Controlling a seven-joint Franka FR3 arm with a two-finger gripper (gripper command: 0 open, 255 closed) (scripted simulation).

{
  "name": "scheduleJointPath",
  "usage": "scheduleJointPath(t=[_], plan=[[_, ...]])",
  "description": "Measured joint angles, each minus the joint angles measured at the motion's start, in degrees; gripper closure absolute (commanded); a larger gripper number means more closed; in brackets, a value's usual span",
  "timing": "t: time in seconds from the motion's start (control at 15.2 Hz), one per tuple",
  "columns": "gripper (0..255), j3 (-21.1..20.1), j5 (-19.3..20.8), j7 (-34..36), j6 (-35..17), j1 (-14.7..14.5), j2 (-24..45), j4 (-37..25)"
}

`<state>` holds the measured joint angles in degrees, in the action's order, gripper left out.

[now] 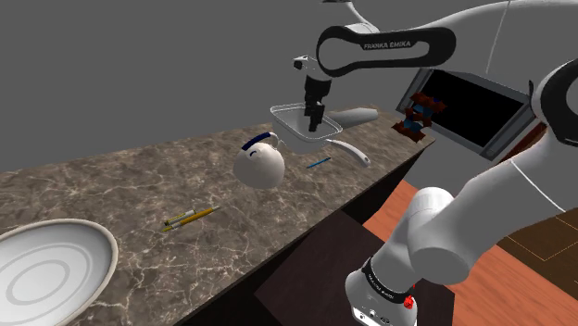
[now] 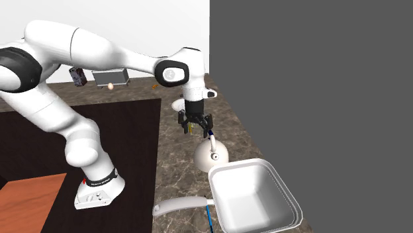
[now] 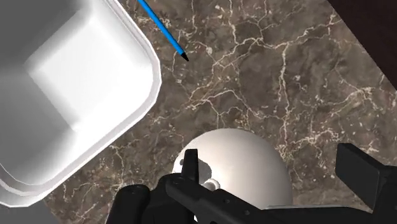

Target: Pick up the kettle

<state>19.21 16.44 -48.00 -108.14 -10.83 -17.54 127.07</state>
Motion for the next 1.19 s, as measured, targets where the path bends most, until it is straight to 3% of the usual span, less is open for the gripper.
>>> scheduleJointPath(t=[0.59,1.12,1.19], plan=[[0,2.1,-2.1,-27.7,-10.4,-3.7,18.7,-7.4],[0,2.0,-2.5,-30.0,-16.1,-3.5,22.7,-5.5],[255,2.0,-2.5,-29.9,-16.4,-3.5,22.8,-5.3]])
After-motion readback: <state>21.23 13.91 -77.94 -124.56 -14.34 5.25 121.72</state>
